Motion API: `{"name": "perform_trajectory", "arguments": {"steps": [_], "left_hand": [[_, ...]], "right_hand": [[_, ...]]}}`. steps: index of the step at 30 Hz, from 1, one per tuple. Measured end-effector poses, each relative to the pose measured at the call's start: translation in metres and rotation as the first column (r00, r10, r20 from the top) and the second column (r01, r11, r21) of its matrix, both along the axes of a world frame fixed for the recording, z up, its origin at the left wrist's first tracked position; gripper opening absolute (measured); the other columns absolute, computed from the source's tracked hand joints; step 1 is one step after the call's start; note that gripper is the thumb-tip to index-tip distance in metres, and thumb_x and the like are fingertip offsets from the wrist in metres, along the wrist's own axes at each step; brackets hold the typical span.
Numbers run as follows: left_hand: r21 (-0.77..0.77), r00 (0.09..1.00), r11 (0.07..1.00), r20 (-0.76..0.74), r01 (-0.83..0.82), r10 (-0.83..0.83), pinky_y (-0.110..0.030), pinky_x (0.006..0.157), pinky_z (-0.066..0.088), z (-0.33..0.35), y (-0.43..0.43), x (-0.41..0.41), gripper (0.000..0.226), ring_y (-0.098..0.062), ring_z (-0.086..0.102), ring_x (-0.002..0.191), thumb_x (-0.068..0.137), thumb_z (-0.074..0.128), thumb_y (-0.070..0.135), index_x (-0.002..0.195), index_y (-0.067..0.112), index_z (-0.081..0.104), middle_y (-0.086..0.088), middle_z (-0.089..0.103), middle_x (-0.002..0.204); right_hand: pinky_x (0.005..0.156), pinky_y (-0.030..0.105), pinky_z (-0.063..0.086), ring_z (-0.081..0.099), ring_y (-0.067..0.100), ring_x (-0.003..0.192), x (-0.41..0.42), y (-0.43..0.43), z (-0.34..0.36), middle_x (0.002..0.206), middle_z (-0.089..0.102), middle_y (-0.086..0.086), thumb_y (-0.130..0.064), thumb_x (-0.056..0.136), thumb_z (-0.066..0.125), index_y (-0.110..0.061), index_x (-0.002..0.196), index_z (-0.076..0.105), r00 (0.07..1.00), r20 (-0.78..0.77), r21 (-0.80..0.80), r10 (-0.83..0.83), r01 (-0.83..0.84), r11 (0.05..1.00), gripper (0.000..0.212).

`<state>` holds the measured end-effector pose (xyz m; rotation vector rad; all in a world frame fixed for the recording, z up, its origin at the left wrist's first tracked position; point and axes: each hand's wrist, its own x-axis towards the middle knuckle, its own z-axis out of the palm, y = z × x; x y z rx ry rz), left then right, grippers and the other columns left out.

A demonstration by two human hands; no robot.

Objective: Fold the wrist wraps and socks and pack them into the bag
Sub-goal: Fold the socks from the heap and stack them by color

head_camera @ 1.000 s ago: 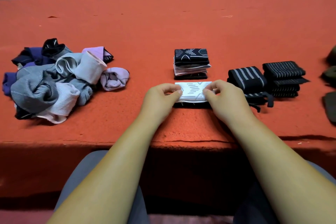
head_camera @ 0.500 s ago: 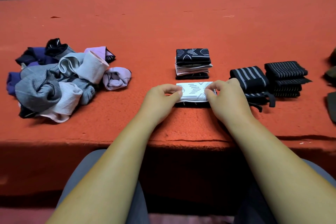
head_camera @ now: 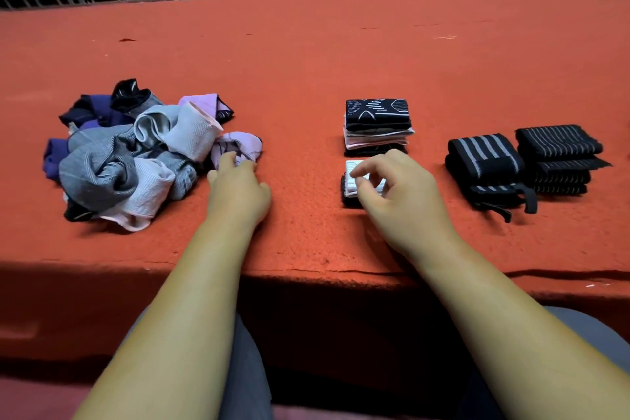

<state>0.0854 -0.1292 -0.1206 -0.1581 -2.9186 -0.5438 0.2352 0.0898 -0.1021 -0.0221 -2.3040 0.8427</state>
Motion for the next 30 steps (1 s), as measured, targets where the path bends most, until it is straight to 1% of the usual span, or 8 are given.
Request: {"name": "perform_trajectory", "arguments": {"steps": [6,11,14,17,20,22,26,30], "left_hand": [[-0.063,0.997,0.996,-0.003,0.071,-0.071,-0.043,0.114,0.037,-0.004,-0.014,-0.014,0.056,-0.037,0.044,0.14,0.1,0.057,0.029,0.155,0.022,0.051,0.003,0.038,0.168],[0.332,0.979,0.93,-0.179,0.155,-0.099,-0.03,0.093,0.045,0.015,-0.011,0.004,0.029,-0.021,0.067,0.11,0.091,0.075,0.021,0.12,0.023,0.078,0.006,0.075,0.119],[0.692,0.987,0.706,-0.148,0.147,-0.06,-0.023,0.084,0.052,0.037,-0.004,0.026,0.028,-0.001,0.07,0.093,0.084,0.086,0.028,0.112,0.03,0.081,0.019,0.077,0.1],[0.857,0.976,0.473,-0.135,0.202,-0.172,-0.016,0.077,0.052,0.042,-0.002,0.042,0.015,0.004,0.069,0.078,0.088,0.084,0.017,0.101,0.024,0.08,0.016,0.079,0.086],[0.963,0.936,0.221,-0.071,0.154,-0.346,-0.041,0.094,0.056,0.036,-0.001,0.053,0.027,-0.021,0.072,0.096,0.09,0.081,0.019,0.115,0.01,0.079,-0.011,0.08,0.11],[0.989,0.906,0.114,-0.04,0.097,-0.422,-0.043,0.094,0.058,0.03,0.001,0.054,0.03,-0.028,0.072,0.099,0.092,0.077,0.016,0.12,0.005,0.075,-0.018,0.077,0.117],[0.991,0.885,0.127,0.019,0.046,-0.465,-0.043,0.094,0.053,0.027,0.002,0.053,0.04,-0.03,0.068,0.106,0.089,0.078,0.023,0.124,0.004,0.073,-0.022,0.074,0.125],[0.955,0.887,0.281,0.045,0.097,-0.459,-0.048,0.093,0.05,0.027,0.002,0.055,0.033,-0.027,0.067,0.102,0.089,0.082,0.029,0.117,0.013,0.075,-0.018,0.076,0.116]], "right_hand": [[0.076,0.007,0.036,0.056,-0.003,0.086,-0.003,-0.012,-0.004,0.089,0.059,-0.012,-0.01,0.092,0.07,-0.025,0.097,0.074,0.995,0.04,-0.015,0.092,-0.092,0.996,0.017],[0.077,0.006,0.036,0.056,-0.003,0.086,-0.001,-0.014,-0.005,0.087,0.059,-0.017,-0.009,0.093,0.071,-0.023,0.098,0.075,0.991,0.041,-0.014,0.127,-0.126,0.992,0.015],[0.077,0.005,0.038,0.059,-0.004,0.089,-0.002,-0.015,-0.004,0.093,0.066,-0.016,-0.01,0.095,0.071,-0.022,0.099,0.076,0.992,0.027,-0.071,0.121,-0.119,0.99,0.014],[0.074,0.002,0.038,0.059,-0.013,0.084,-0.004,-0.015,-0.004,0.1,0.073,-0.014,-0.015,0.098,0.071,-0.022,0.105,0.076,0.994,0.046,-0.154,0.098,-0.089,0.984,0.011],[0.074,0.005,0.038,0.06,-0.014,0.083,-0.004,-0.016,-0.004,0.1,0.074,-0.017,-0.025,0.1,0.07,-0.026,0.108,0.075,0.992,0.075,-0.207,0.103,-0.086,0.975,0.009],[0.077,0.018,0.046,0.063,-0.006,0.081,-0.005,-0.017,-0.005,0.098,0.074,-0.017,-0.032,0.1,0.07,-0.028,0.106,0.073,0.992,0.074,-0.261,0.104,-0.082,0.962,0.008],[0.082,0.045,0.06,0.069,0.017,0.078,-0.003,-0.022,-0.001,0.101,0.072,-0.018,-0.051,0.093,0.071,-0.037,0.11,0.067,0.992,0.047,-0.459,0.12,-0.085,0.884,0.023],[0.076,0.031,0.053,0.064,0.01,0.076,0.0,-0.022,0.003,0.097,0.073,-0.015,-0.035,0.095,0.077,-0.033,0.115,0.068,0.987,0.043,-0.444,0.155,-0.12,0.888,0.021]]}}
